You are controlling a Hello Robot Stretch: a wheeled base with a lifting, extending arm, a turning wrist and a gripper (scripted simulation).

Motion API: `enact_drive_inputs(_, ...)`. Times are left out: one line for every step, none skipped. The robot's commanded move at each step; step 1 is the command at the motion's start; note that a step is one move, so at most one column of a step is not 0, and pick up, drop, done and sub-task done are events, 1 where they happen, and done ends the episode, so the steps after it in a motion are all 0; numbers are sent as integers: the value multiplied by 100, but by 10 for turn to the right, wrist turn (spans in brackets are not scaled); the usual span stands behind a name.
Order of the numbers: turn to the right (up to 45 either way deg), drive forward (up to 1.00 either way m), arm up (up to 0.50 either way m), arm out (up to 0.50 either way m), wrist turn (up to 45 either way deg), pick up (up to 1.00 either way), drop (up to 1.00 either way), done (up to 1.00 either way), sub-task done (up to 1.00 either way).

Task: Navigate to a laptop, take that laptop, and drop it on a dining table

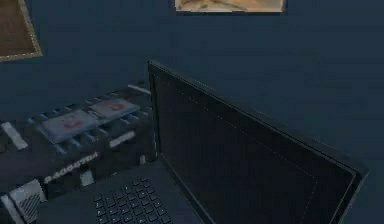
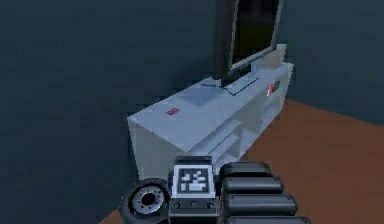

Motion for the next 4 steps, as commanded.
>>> enact_drive_inputs(330,0,0,0,0,0,0,0,0)
enact_drive_inputs(0,20,0,0,0,0,0,0,0)
enact_drive_inputs(-450,0,0,0,0,0,0,0,0)
enact_drive_inputs(-450,0,0,0,0,0,0,0,0)
